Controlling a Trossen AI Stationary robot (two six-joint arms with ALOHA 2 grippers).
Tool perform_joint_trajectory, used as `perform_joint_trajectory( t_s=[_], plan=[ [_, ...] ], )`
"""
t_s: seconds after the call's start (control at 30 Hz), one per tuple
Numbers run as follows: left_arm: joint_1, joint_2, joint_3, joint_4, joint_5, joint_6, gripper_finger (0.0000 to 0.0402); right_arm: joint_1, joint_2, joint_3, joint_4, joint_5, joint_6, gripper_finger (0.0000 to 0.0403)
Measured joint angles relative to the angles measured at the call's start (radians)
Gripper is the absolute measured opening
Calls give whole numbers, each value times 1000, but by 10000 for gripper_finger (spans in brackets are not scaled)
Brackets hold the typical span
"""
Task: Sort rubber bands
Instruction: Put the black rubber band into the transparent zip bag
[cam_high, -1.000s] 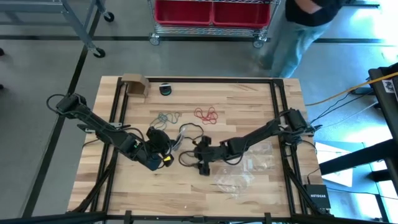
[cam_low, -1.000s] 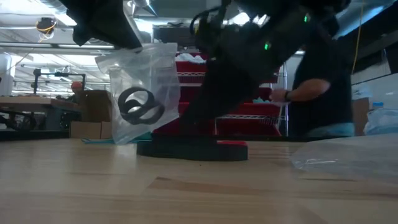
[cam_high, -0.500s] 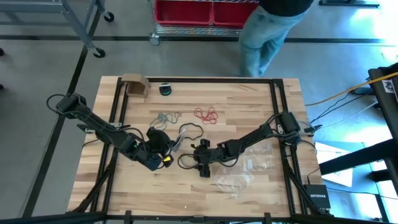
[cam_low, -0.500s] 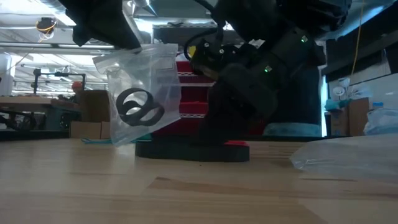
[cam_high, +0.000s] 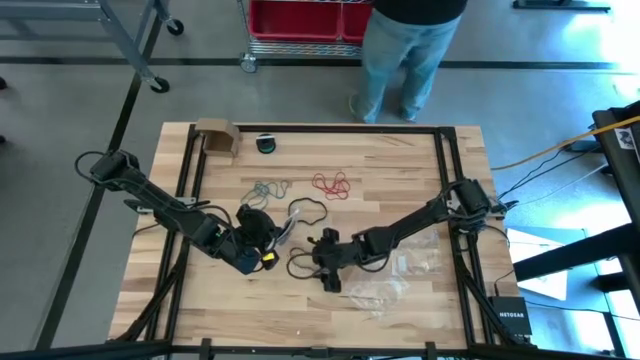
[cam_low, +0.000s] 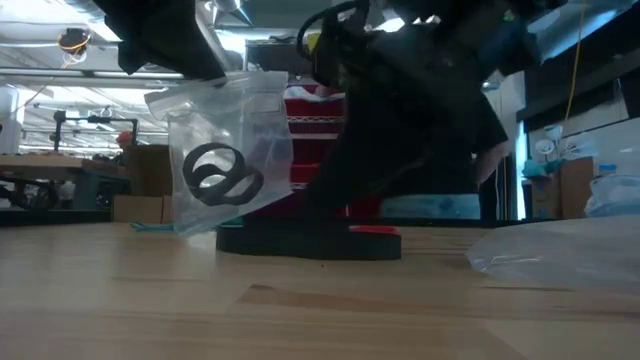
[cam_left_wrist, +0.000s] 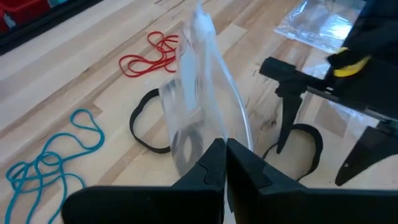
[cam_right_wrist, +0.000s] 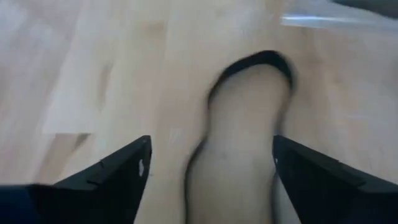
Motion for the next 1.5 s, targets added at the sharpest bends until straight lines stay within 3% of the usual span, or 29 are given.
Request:
perform_joint_trajectory(
  t_s=[0.1, 0.27, 0.4, 0.8, 1.1, 1.27, 1.5],
  plan=[
    [0, 0, 0, 0, 0, 5, 0, -6, 17, -1, -28, 53, 8, 340],
    [0, 0, 0, 6, 0, 5, 0, -4, 57, 1, 13, -42, 3, 344],
    [0, 0, 0, 4, 0, 0, 0, -5, 63, 2, 14, -56, -15, 344],
    [1, 0, 0, 9, -1, -5, 0, -7, -61, -2, -102, -94, -33, 344],
    [1, 0, 0, 6, -1, 8, 0, 36, 31, 1, -97, 5, -1, 339],
    [1, 0, 0, 4, -1, 10, 0, 36, 42, 3, -94, 39, 6, 281],
    [1, 0, 0, 5, -1, 11, 0, 35, 44, 3, -92, 88, -8, 110]
  ],
)
